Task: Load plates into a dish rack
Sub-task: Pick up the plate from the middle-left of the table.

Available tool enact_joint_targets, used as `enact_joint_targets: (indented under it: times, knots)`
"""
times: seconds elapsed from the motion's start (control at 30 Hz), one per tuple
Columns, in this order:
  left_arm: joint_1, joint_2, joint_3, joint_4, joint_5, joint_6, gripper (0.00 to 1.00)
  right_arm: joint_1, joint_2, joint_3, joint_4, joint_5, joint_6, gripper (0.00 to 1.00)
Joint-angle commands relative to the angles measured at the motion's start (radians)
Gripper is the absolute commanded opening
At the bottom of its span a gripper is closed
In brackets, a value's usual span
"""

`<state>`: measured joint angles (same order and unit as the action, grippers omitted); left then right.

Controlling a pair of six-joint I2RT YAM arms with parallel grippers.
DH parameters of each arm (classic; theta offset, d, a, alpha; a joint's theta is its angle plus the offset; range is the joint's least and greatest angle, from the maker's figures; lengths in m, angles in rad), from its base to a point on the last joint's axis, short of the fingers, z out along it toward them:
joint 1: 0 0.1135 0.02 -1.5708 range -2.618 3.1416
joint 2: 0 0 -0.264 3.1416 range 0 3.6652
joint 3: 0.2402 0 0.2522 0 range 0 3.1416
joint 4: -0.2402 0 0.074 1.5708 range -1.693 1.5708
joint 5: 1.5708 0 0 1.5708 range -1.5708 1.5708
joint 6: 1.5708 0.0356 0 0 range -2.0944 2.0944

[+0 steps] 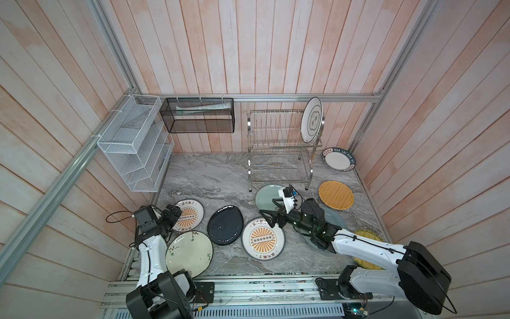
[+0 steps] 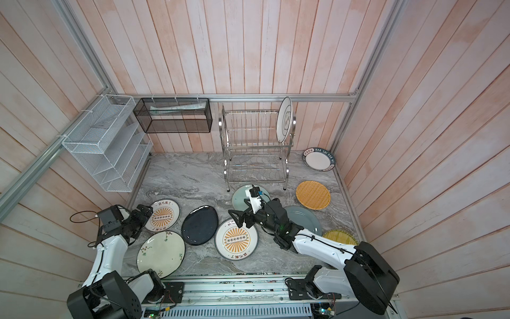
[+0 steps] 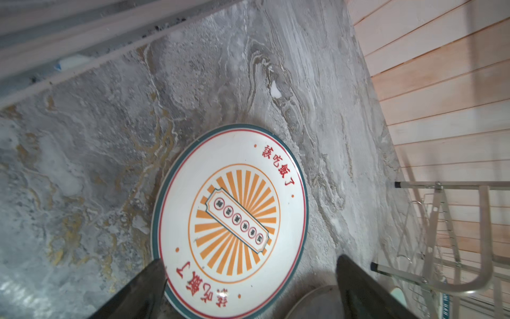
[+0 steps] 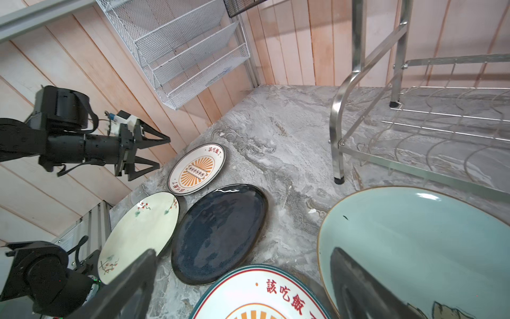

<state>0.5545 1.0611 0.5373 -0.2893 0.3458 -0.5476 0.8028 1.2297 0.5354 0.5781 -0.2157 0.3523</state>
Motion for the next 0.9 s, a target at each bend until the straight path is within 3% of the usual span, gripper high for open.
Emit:
enact_joint_targets:
  times: [0.0,0.5,0.87]
  knots:
    - [0.017,0.026,-0.020,0.094,-0.064,0.050,0.95,0.005,0.025,-0.006,0.053,-0.039,0.013,0.98]
    - [0.061,0.268,-0.005,0.213,-0.006,0.109,0.91,0.005,0.000,-0.026,0.078,-0.046,0.028,0.98]
    - [0.039,0.408,-0.010,0.283,0.191,0.096,0.85,0.005,-0.029,-0.040,0.084,-0.024,0.024,0.98]
